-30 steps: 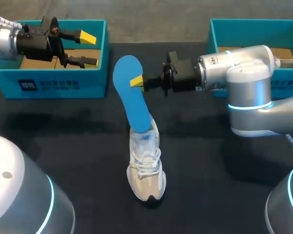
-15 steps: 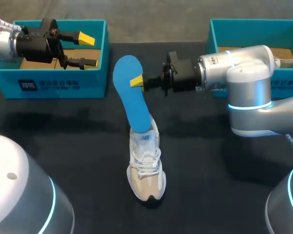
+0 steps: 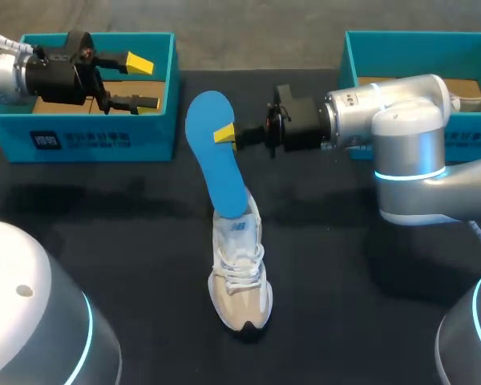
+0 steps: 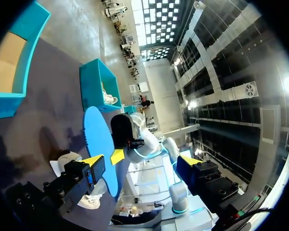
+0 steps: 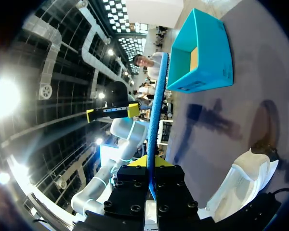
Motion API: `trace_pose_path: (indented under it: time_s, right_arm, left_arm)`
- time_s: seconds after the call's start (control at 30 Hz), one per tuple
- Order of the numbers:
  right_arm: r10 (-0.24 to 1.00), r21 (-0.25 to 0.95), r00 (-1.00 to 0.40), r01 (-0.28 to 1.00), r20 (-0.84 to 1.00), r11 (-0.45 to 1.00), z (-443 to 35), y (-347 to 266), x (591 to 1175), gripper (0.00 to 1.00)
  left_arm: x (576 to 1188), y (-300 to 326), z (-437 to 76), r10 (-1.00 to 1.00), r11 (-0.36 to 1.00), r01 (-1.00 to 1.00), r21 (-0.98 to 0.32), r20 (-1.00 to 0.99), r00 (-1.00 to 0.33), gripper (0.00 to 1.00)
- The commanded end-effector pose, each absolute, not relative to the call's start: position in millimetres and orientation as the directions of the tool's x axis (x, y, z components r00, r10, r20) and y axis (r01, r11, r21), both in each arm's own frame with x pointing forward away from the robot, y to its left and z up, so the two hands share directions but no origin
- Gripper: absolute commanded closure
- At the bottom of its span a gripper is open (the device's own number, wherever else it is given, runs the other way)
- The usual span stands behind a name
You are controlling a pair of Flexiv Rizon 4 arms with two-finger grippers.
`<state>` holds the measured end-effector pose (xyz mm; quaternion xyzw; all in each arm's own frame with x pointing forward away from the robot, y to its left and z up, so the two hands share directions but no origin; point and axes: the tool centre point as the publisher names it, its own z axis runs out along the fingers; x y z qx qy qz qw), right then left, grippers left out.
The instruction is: Take the shoe out of the shoebox, open the shoe tongue, remove and reinsert the insole, then place the shoe into the shoebox
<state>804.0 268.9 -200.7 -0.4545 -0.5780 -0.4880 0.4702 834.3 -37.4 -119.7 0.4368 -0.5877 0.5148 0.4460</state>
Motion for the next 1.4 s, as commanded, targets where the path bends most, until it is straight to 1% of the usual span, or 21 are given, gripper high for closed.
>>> trace_pose_path:
  time_s: [0.03, 0.77, 1.4]
  right_arm:
    - [0.067, 0.137, -0.145, 0.985, 0.987, 0.107, -201, 270, 803, 1.00]
    - [0.067, 0.137, -0.145, 0.985, 0.987, 0.107, -201, 270, 803, 1.00]
    - [0.070, 0.139, -0.147, 0.984, 0.987, 0.109, -199, 269, 804, 1.00]
  left_arm:
    - [833, -37, -120, -0.053, 0.082, -0.972, -0.218, 0.973, -0.223, 0.00]
    - [834, -34, -124, -0.042, 0.075, -0.972, -0.220, 0.974, -0.224, 0.00]
    - [831, -22, -139, -0.028, 0.060, -0.976, -0.209, 0.977, -0.211, 0.00]
